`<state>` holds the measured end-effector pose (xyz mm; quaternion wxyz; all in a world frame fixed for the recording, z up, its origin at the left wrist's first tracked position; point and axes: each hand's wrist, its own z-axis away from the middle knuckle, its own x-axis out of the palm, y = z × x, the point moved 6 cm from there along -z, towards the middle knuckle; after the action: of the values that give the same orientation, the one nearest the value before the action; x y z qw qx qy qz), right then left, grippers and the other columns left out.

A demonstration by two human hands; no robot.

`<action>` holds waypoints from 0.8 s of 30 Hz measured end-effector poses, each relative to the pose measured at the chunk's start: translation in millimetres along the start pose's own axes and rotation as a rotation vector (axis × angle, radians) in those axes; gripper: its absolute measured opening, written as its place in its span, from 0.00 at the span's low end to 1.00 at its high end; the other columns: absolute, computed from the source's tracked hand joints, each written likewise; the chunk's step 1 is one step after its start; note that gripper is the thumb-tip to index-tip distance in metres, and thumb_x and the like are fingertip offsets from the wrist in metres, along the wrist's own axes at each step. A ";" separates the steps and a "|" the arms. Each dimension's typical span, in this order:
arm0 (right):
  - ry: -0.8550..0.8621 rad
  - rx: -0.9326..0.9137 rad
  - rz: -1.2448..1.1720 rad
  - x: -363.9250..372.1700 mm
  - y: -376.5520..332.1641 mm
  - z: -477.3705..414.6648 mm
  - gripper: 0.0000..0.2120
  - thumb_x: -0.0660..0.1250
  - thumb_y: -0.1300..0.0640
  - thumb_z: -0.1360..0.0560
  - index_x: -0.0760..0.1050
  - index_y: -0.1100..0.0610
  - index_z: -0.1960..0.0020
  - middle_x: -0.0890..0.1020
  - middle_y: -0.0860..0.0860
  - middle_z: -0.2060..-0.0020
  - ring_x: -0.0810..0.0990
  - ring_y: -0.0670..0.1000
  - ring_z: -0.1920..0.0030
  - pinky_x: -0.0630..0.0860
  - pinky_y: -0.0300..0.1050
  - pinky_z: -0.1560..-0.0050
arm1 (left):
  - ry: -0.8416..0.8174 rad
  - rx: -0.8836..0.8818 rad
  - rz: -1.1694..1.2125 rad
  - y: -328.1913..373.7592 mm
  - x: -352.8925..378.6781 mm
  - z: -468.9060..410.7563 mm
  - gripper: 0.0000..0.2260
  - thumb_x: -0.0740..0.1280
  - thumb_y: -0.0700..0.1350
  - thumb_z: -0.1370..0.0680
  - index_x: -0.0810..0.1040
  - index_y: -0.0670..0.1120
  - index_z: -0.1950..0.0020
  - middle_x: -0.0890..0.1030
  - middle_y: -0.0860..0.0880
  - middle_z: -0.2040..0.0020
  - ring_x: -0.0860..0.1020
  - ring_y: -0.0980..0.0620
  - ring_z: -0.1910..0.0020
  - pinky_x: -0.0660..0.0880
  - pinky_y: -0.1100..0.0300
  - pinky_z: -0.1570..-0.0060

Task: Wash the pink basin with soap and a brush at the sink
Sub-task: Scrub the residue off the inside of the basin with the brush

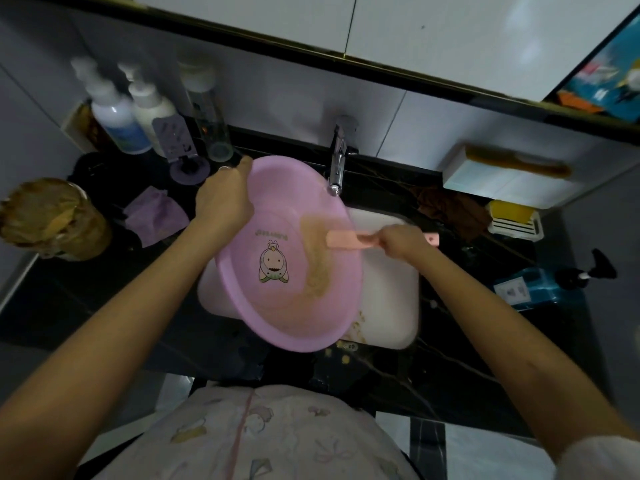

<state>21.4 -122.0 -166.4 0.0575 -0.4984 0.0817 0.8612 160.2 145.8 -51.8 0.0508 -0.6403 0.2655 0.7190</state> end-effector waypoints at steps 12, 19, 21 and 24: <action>0.120 0.017 -0.137 14.0 -10.2 8.1 0.25 0.52 0.59 0.19 0.58 0.37 0.27 0.78 0.56 0.47 0.78 0.57 0.47 0.68 0.45 0.57 | -0.003 0.007 -0.016 0.4 2.6 -1.3 0.29 0.63 0.31 0.30 0.63 0.44 0.29 0.73 0.33 0.45 0.75 0.32 0.49 0.68 0.50 0.62; 0.010 0.074 -0.251 71.0 -41.0 83.5 0.28 0.54 0.63 0.21 0.58 0.40 0.26 0.79 0.56 0.45 0.79 0.56 0.49 0.66 0.42 0.60 | -0.002 0.007 0.002 -0.3 3.7 -2.2 0.30 0.63 0.31 0.30 0.63 0.44 0.29 0.73 0.33 0.45 0.75 0.32 0.50 0.68 0.49 0.61; 0.037 0.108 -0.282 65.8 -39.2 74.8 0.27 0.53 0.62 0.20 0.57 0.40 0.26 0.80 0.56 0.46 0.79 0.56 0.49 0.67 0.43 0.59 | -0.014 0.003 0.004 0.4 3.3 -1.1 0.29 0.63 0.31 0.29 0.63 0.44 0.29 0.73 0.34 0.44 0.75 0.33 0.49 0.68 0.50 0.61; 0.101 0.140 -0.246 41.7 -35.6 40.5 0.27 0.52 0.60 0.20 0.55 0.39 0.26 0.78 0.57 0.48 0.79 0.57 0.50 0.69 0.46 0.56 | -0.017 0.006 0.007 2.7 2.6 0.8 0.28 0.63 0.32 0.29 0.63 0.44 0.29 0.73 0.34 0.44 0.75 0.33 0.48 0.70 0.48 0.59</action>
<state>-27.3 -78.4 -185.8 0.1931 -0.5423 0.0824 0.8136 157.9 143.2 -53.3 0.0526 -0.6329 0.2695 0.7239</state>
